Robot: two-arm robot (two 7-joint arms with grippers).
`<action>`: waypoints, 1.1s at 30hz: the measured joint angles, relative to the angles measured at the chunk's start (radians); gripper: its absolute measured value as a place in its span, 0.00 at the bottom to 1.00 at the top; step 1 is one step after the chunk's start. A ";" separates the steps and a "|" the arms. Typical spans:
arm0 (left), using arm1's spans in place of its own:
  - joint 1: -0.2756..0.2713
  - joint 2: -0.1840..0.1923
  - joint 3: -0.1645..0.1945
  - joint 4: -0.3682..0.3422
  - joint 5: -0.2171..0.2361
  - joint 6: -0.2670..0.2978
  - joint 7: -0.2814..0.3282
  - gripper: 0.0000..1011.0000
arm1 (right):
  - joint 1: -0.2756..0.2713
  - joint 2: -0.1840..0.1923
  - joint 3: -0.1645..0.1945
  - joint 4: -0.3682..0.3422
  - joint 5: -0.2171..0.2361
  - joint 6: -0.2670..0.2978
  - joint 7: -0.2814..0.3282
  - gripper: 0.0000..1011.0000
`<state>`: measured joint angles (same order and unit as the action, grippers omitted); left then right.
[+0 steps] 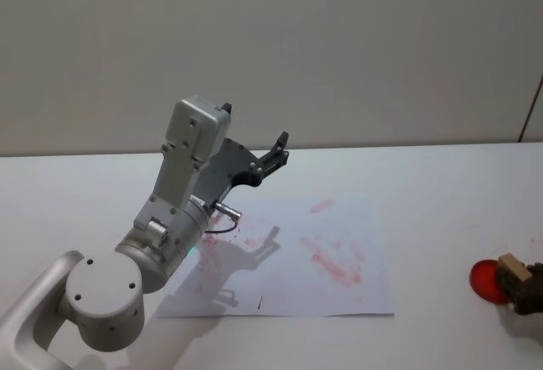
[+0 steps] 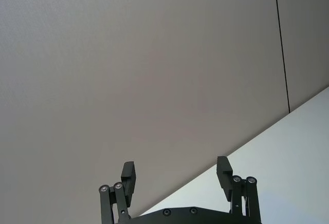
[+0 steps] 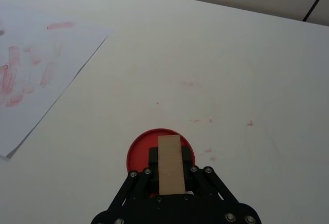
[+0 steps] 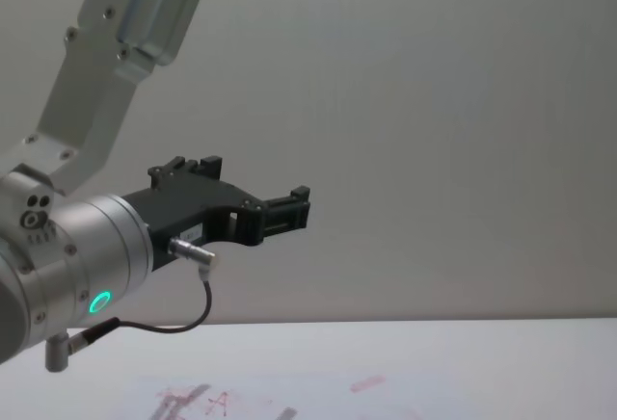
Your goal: Use the one hand to pick up the stamp and affix it onto the A4 paper.
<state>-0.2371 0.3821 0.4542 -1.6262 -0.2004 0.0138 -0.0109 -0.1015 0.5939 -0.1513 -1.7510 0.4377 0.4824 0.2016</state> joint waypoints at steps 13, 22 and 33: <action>0.000 0.000 0.000 0.000 0.000 0.000 0.000 0.99 | -0.009 0.009 0.002 -0.004 -0.004 0.018 0.004 0.57; 0.000 0.000 0.000 0.000 0.000 0.000 0.000 0.99 | -0.012 0.012 0.003 -0.005 -0.005 0.023 0.006 0.86; 0.000 0.000 0.000 0.000 0.000 0.000 0.000 0.99 | -0.013 0.013 0.003 -0.006 -0.006 0.025 0.007 0.99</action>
<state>-0.2371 0.3821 0.4542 -1.6262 -0.2004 0.0139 -0.0109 -0.1149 0.6067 -0.1481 -1.7567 0.4314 0.5079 0.2085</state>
